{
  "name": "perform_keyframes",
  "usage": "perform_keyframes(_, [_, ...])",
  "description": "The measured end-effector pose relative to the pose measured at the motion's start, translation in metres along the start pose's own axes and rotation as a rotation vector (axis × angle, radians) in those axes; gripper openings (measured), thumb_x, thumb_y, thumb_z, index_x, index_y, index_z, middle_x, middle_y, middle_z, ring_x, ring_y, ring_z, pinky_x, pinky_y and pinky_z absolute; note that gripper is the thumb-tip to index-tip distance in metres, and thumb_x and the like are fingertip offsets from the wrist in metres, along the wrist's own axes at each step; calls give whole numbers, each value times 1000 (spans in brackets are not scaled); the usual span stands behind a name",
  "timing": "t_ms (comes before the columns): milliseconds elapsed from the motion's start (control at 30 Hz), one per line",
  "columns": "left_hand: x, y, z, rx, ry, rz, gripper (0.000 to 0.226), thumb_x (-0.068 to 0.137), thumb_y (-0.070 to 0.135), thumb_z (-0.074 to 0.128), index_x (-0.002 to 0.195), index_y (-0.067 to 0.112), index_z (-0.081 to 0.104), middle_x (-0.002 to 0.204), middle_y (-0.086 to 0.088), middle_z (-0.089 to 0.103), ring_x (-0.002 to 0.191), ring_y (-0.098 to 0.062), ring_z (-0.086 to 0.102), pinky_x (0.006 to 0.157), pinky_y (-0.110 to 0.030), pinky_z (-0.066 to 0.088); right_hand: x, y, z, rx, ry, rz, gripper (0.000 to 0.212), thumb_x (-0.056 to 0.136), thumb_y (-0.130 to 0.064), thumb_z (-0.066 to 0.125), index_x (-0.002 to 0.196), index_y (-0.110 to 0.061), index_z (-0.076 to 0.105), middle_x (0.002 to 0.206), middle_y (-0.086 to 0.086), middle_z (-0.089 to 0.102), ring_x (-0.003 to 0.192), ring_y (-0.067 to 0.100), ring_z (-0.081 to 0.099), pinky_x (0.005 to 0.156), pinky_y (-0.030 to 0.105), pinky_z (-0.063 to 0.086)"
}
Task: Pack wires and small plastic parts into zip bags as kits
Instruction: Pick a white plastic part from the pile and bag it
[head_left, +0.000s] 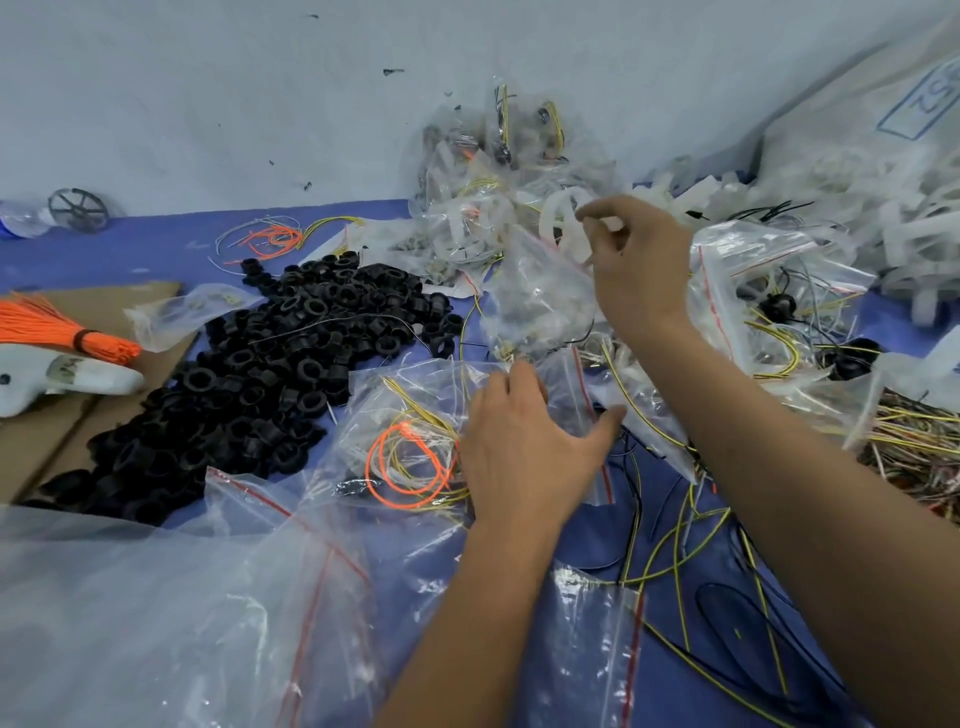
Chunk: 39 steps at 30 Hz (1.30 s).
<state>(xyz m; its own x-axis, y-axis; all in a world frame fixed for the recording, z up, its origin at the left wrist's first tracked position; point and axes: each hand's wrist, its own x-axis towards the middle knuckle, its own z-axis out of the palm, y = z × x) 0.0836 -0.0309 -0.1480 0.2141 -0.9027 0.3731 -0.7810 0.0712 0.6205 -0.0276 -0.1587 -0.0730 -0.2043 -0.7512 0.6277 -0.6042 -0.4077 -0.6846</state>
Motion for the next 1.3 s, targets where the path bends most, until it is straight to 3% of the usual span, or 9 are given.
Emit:
perform_keyframes(67, [0, -1, 2, 20, -12, 1, 54, 73, 72, 64, 92, 25, 45, 93, 6, 53, 91, -21, 52, 70, -36, 39, -21, -15, -15, 308, 9, 124, 16, 95, -13, 61, 98, -16, 76, 68, 0, 64, 57, 5, 55, 58, 21, 44])
perform_keyframes(233, [2, -3, 1, -41, 9, -25, 27, 82, 46, 67, 87, 24, 51, 86, 7, 56, 82, -22, 56, 67, -36, 41, -82, -26, -41, 818, -72, 419, 10, 101, -8, 57, 101, -7, 66, 73, 8, 69, 63, 15, 61, 52, 23, 45])
perform_keyframes(367, [1, -1, -1, -74, 64, -23, 35, 85, 56, 65, 83, 25, 49, 81, 8, 55, 78, -20, 54, 65, -36, 40, -102, -19, -51, 1072, -107, 631, 12, 101, -7, 56, 90, -8, 59, 68, 5, 69, 59, 13, 63, 51, 21, 46])
perform_keyframes(533, [-5, 8, 1, 60, 9, 19, 65, 69, 77, 66, 100, 23, 48, 98, 4, 57, 93, -25, 58, 70, -40, 49, -102, -14, -53, 1040, -103, 679, 20, 102, -18, 56, 85, -7, 58, 63, 6, 65, 56, 14, 51, 45, 19, 37])
perform_keyframes(667, [-7, 9, 3, 105, -7, 34, 54, 73, 56, 71, 105, 20, 46, 103, 1, 58, 98, -28, 58, 70, -40, 45, -102, -8, -53, 938, -74, 669, 25, 102, -26, 59, 81, -12, 57, 61, 4, 61, 56, 14, 49, 48, 21, 36])
perform_keyframes(800, [-5, 4, 1, -25, 25, -24, 25, 79, 31, 67, 93, 23, 47, 86, 7, 58, 79, -23, 56, 64, -36, 39, -104, -5, -53, 980, -76, 664, 25, 102, -24, 58, 80, -12, 58, 62, 6, 62, 56, 15, 51, 45, 20, 37])
perform_keyframes(900, [-2, 0, 0, -145, 41, -85, 13, 82, 21, 68, 82, 21, 55, 72, 7, 61, 71, -21, 59, 64, -37, 46, -103, -6, -53, 1025, -98, 665, 23, 103, -21, 57, 83, -9, 60, 63, 6, 64, 56, 15, 53, 45, 20, 39])
perform_keyframes(1067, [6, 0, -1, -482, 163, -230, 25, 90, 18, 69, 69, 22, 58, 60, 11, 60, 60, -1, 58, 55, -11, 38, -106, -6, -49, 953, -149, 671, 21, 103, -17, 56, 85, -8, 61, 63, 7, 65, 55, 16, 51, 45, 20, 40])
perform_keyframes(1300, [7, 4, -8, -697, 356, -229, 25, 97, 13, 65, 75, 22, 57, 65, 13, 58, 60, 2, 54, 61, -12, 39, -113, -1, -46, 488, -222, 433, 14, 94, -23, 71, 84, -14, 70, 62, 2, 68, 53, 9, 59, 52, 23, 46])
